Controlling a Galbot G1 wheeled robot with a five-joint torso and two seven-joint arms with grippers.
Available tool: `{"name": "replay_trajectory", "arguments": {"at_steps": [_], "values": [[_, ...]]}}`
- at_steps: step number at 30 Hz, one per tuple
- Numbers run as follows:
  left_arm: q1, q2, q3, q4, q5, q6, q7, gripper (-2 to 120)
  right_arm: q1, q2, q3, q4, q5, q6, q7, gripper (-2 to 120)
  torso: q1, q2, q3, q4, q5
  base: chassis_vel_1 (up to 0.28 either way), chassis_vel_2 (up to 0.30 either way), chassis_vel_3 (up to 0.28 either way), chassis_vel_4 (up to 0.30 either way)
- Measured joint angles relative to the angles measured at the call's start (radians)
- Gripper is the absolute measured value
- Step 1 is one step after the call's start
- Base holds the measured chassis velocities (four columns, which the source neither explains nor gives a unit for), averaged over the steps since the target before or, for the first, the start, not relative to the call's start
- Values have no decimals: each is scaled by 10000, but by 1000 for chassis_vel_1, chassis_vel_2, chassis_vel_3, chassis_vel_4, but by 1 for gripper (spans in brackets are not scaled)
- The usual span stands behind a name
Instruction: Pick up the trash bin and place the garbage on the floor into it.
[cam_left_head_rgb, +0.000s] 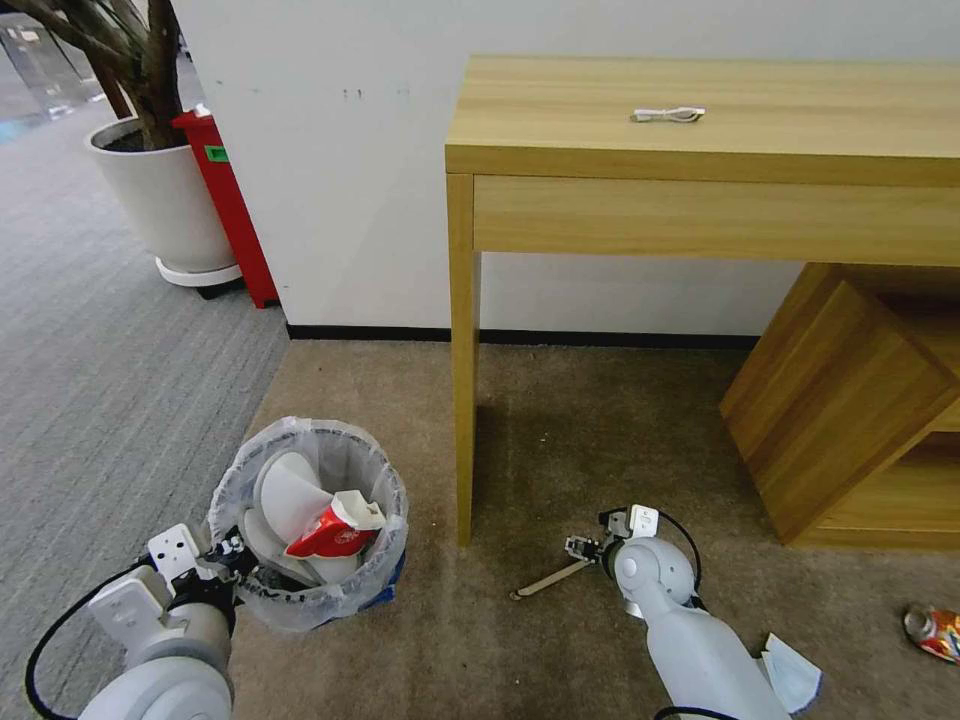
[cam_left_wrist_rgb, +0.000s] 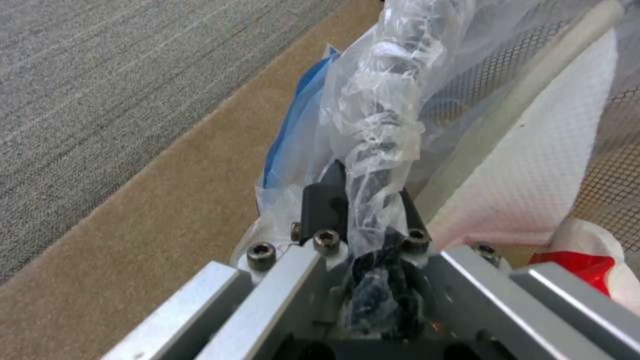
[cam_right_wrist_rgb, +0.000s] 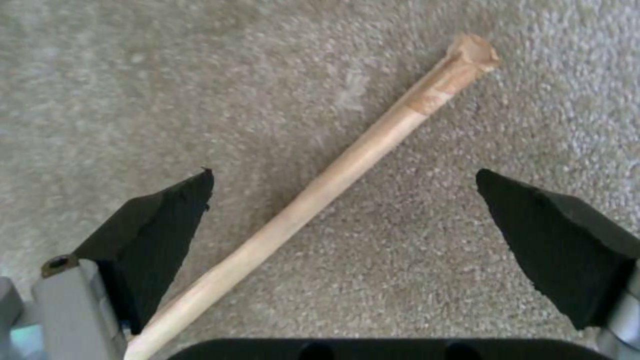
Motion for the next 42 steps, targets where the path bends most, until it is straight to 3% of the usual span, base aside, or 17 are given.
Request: {"name": "replay_trajectory", "arguments": {"at_steps": [7, 14, 21, 35, 42], "values": [[29, 10, 10, -33, -7, -23, 20, 1, 109, 131, 131, -465, -122, 286, 49, 92, 0, 0, 0, 0, 0, 0, 0, 0, 0], [49, 56, 9, -33, -20, -39, 34, 1, 156, 151, 187, -698, -228, 527, -88, 70, 0, 0, 0, 1, 0, 0, 0, 0, 0], [22, 143, -17, 15, -62, -50, 53, 1, 169, 148, 196, -851, -556, 632, -314, 38, 0, 0, -1, 0, 0, 0, 0, 0, 0], [18, 166, 10, 46, -86, -61, 70, 1, 174, 81, 207, -1126, -1059, 890, -581, 34, 0, 0, -1, 0, 1, 0, 0, 0, 0], [-33, 118, 52, 87, -87, -77, 73, 1, 58, -41, 151, -716, -1082, 1136, -598, 8, 0, 0, -1, 0, 1, 0, 0, 0, 0]]}}
